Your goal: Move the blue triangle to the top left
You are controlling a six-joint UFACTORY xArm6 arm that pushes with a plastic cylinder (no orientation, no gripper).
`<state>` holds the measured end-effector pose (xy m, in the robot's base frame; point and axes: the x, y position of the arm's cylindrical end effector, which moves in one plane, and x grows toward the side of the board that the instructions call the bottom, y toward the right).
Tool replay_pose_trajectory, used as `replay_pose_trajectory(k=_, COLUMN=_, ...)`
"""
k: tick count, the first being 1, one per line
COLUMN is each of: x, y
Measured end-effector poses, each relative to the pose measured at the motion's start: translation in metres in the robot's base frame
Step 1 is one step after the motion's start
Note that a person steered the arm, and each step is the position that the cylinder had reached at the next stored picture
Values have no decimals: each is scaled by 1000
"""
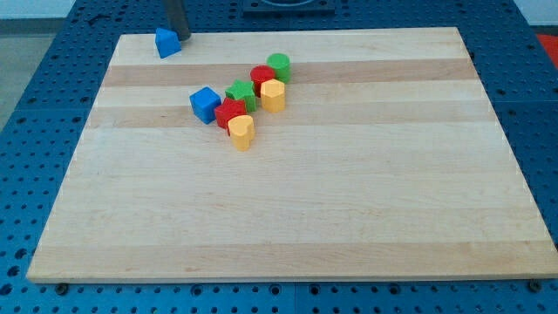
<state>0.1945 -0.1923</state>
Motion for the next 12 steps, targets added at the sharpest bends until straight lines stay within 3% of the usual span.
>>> replay_pose_trajectory(k=8, x=29, y=26)
replay_pose_trajectory(k=12, x=29, y=-2)
